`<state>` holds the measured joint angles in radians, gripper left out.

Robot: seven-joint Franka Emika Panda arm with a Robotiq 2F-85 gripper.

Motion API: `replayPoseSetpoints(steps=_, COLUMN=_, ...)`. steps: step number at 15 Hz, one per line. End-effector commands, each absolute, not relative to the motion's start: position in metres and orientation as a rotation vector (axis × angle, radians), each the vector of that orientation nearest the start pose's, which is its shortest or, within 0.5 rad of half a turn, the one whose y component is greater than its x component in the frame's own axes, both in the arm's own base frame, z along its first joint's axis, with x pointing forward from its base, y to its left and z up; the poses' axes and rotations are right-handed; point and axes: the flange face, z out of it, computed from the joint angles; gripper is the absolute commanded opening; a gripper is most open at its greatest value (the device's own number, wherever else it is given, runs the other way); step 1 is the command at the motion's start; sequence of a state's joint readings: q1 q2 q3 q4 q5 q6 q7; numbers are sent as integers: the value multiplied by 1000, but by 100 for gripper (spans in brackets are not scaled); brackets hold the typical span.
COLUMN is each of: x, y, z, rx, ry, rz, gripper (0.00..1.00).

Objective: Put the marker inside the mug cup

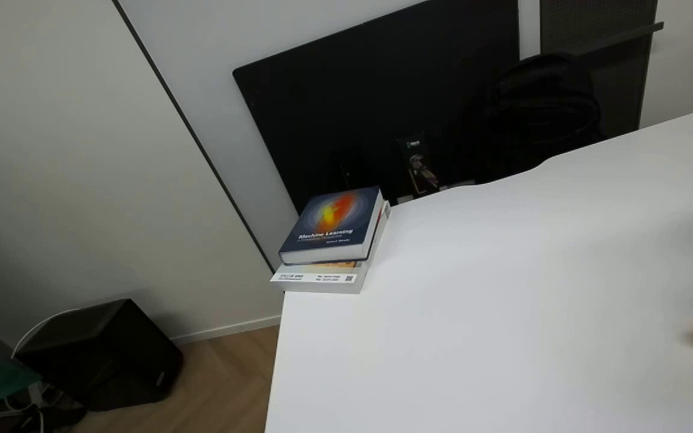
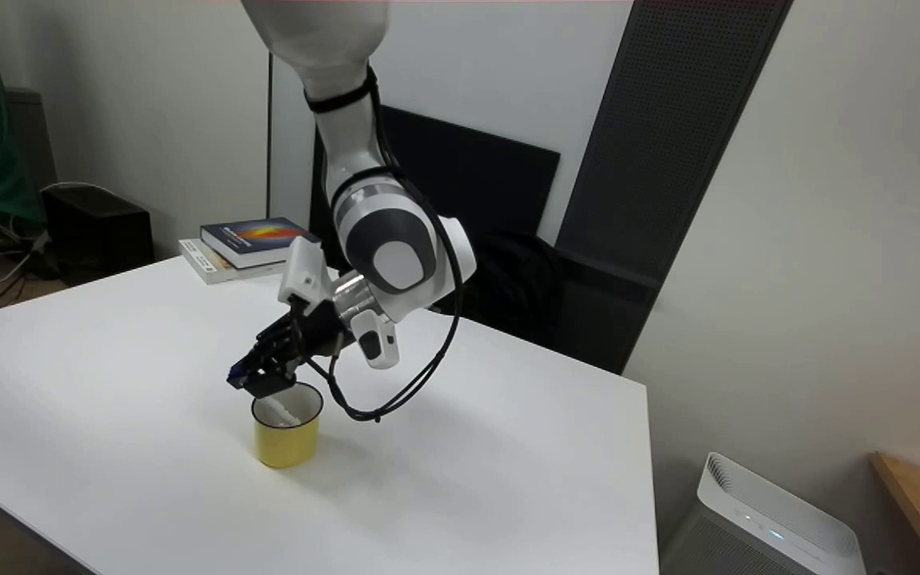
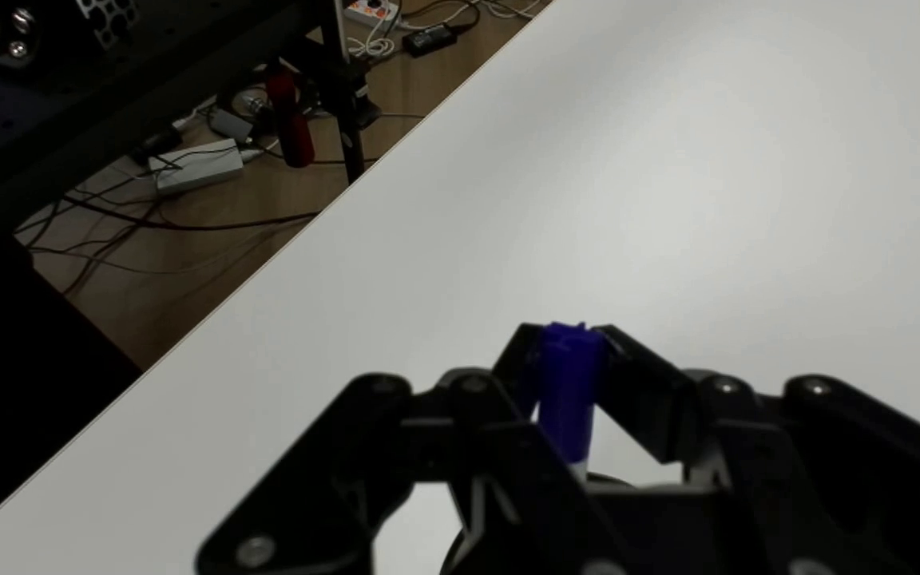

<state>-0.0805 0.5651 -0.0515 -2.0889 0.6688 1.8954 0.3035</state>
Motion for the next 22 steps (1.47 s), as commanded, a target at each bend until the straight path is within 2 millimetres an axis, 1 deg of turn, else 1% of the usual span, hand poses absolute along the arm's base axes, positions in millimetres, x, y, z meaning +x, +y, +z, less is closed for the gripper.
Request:
replayPoseSetpoints(steps=1, x=503, y=-23, z=122, rx=-2298, ry=1104, rz=982, gripper=55)
replayPoseSetpoints(steps=6, x=504, y=-23, z=122, rx=-2372, ry=1091, rz=913, gripper=87)
replayPoseSetpoints(steps=7, x=505, y=-23, z=123, rx=-2399, ry=1082, rz=896, gripper=95)
replayPoseSetpoints(steps=8, x=505, y=-24, z=125, rx=-2434, ry=1069, rz=872, gripper=99)
replayPoseSetpoints(steps=12, x=505, y=-34, z=133, rx=-2595, ry=982, rz=765, gripper=100)
replayPoseSetpoints(steps=16, x=504, y=-49, z=138, rx=-2833, ry=808, rz=595, gripper=100)
replayPoseSetpoints(steps=19, x=504, y=-61, z=141, rx=-2955, ry=669, rz=405, gripper=100)
replayPoseSetpoints(steps=22, x=503, y=-69, z=143, rx=-3021, ry=551, rz=159, gripper=100)
